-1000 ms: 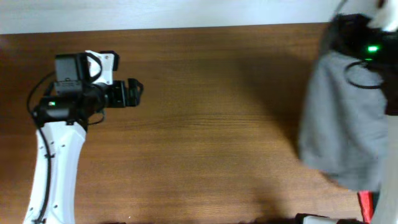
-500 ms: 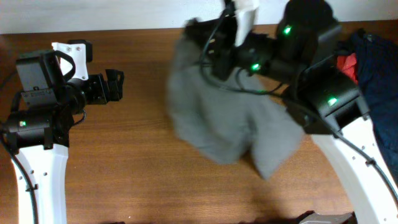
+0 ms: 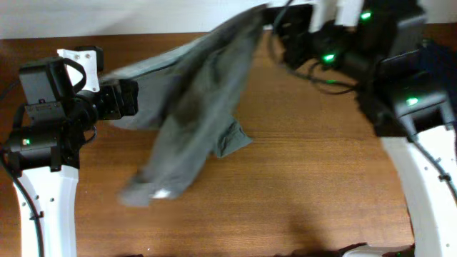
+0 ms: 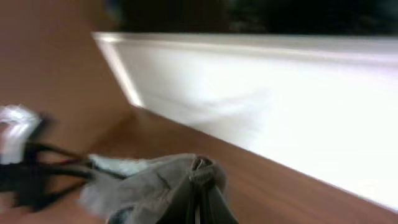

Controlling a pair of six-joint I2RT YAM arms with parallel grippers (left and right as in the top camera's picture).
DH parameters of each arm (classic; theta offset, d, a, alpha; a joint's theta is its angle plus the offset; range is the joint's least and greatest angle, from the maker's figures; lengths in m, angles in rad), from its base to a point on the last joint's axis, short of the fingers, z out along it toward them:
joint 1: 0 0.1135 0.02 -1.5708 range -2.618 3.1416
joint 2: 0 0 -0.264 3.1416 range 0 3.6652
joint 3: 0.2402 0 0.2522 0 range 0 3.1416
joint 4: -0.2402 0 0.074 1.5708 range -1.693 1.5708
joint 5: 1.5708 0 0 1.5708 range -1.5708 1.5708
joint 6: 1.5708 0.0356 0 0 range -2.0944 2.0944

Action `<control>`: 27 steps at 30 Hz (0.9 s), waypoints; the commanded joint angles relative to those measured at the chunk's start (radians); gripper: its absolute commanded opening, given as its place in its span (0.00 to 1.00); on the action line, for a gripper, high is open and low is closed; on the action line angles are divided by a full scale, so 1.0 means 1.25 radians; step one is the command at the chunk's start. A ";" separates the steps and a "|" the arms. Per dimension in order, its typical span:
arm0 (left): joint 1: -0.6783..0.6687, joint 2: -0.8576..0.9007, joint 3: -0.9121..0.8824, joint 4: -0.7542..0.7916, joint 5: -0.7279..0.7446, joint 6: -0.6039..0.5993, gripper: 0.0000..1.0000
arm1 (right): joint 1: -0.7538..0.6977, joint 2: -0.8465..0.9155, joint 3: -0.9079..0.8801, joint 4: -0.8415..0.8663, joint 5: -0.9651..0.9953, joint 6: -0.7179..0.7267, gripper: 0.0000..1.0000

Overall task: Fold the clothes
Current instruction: 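Lift the grey trousers with the right gripper and drop them mid-table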

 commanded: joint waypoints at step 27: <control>0.004 -0.012 0.013 0.004 -0.095 -0.005 0.99 | -0.078 -0.070 0.268 -0.136 -0.059 -0.040 0.04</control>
